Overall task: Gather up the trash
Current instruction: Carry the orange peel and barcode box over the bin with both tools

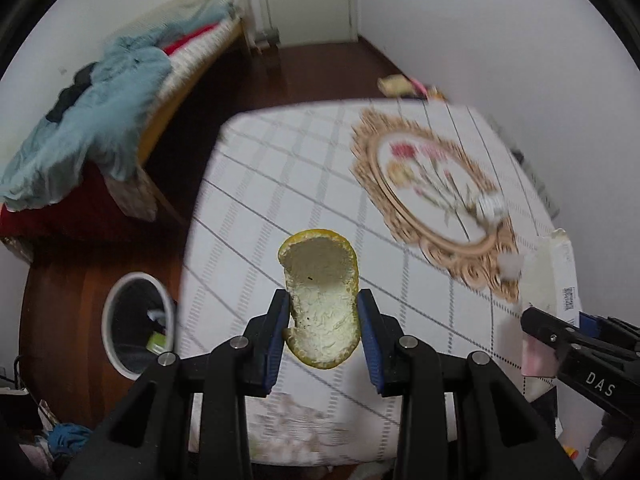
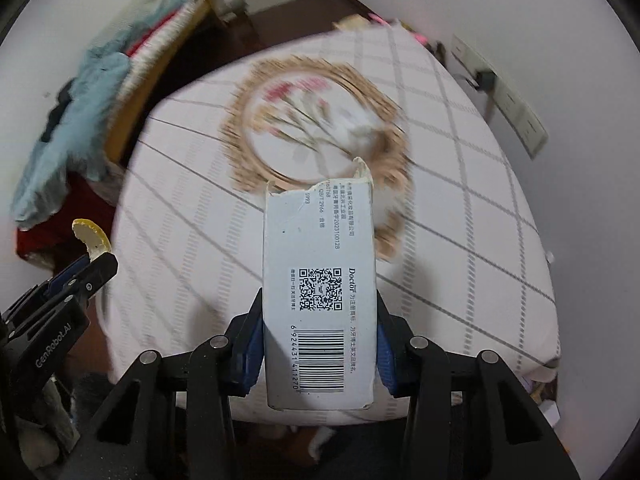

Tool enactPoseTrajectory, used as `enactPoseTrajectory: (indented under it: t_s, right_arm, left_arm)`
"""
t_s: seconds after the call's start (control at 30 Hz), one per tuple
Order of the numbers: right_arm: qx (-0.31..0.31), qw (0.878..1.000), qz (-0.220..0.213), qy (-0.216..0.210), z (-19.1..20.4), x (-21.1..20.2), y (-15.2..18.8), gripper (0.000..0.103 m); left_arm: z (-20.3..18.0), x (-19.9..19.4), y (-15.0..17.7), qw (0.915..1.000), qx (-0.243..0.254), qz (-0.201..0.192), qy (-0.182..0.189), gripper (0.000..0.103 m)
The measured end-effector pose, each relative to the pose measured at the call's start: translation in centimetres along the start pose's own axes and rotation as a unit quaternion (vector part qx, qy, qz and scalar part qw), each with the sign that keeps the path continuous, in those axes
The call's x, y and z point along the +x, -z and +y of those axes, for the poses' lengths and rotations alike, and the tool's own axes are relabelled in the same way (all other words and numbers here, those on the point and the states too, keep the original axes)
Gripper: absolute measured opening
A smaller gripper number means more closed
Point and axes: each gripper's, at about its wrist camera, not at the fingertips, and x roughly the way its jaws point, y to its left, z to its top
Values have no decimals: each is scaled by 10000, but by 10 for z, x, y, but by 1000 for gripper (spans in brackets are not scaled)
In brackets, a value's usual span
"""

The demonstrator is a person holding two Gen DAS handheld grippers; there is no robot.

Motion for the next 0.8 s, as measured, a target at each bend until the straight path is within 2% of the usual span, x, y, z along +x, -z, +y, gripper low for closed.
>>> enactPoseTrajectory:
  t_s: [0.23, 0.4, 0.53, 0.67, 0.8]
  right_arm:
    - [-542, 9957, -387, -638, 103, -30, -27, 48]
    - [-1181, 9859, -394, -1116, 208, -25, -39, 48]
    - [-1585, 9782, -140, -1331, 289, 5, -38, 48]
    - [-1991, 9694, 335, -1398, 372, 65, -27, 48]
    - [-2233, 9629, 808, -1278, 430, 132, -12, 48]
  left_arm:
    - [96, -44, -20, 9976, -459, -404, -326, 31]
    - [181, -50, -16, 9927, -978, -398, -582, 31]
    - [257, -32, 0, 9864, -1454, -172, -745, 31]
    - [322, 5, 23, 9789, -1887, 242, -748, 31]
    - [384, 57, 53, 9686, -2270, 780, -652, 31]
